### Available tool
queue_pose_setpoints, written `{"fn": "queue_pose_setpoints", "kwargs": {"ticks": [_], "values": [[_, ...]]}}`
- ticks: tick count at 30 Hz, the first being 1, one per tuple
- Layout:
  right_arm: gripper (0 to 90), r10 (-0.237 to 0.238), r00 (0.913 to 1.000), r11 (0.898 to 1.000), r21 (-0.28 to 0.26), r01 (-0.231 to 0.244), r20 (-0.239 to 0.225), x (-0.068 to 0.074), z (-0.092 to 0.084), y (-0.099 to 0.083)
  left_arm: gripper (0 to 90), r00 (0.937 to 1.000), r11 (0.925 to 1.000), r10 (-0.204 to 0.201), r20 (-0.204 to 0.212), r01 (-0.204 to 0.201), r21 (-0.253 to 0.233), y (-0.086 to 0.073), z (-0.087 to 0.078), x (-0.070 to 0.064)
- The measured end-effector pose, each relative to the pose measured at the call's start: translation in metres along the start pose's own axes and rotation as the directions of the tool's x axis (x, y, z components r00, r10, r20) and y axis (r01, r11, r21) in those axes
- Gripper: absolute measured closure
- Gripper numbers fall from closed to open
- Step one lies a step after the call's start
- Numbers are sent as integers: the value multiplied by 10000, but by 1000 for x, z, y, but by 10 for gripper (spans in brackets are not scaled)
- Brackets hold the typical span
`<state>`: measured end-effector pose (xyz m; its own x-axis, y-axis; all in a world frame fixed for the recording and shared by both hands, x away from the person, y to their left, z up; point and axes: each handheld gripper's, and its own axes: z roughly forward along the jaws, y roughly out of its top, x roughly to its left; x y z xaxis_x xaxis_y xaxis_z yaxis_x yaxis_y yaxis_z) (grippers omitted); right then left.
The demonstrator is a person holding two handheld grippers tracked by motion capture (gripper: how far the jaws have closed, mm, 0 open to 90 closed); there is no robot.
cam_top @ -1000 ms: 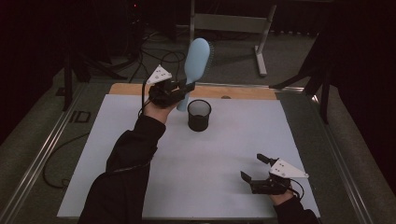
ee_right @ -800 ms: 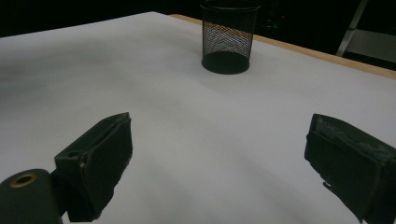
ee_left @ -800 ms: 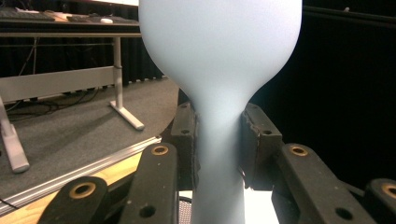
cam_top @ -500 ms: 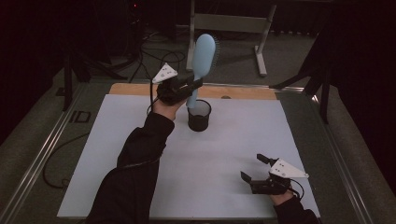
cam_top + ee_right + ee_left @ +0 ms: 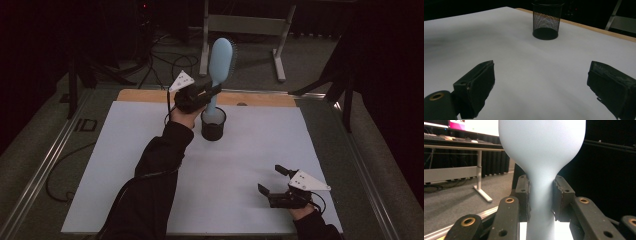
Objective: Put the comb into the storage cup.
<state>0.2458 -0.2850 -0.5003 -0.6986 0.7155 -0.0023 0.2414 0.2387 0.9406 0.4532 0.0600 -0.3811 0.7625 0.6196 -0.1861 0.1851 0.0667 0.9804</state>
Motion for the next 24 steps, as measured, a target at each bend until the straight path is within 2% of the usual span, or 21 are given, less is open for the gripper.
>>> {"fn": "queue_pose_setpoints", "kwargs": {"ticks": [5, 6, 7, 14, 24], "values": [[77, -31, 10000, 10000, -21, 31, -27, 0, 0, 0, 703, 9999, 9999, -84, -134, 84, -58, -10, 3, 7], [77, -29, 10000, 10000, -19, 29, -32, 0, 0, 0, 703, 9996, 10000, 42, -270, -42, -12, -13, 4, 7], [77, -14, 10000, 10000, -4, 14, -39, 0, 0, 0, 703, 9996, 9999, 115, -264, -114, 34, -15, 4, 8], [77, 24, 10000, 10000, 12, -24, -83, 1, 1, 0, 703, 9997, 10000, -47, -250, 46, -61, -30, 8, 17], [77, 28, 9999, 10000, 25, -28, -117, 1, 1, 0, 702, 9993, 9999, -111, -351, 114, 78, -49, 17, 27]]}}
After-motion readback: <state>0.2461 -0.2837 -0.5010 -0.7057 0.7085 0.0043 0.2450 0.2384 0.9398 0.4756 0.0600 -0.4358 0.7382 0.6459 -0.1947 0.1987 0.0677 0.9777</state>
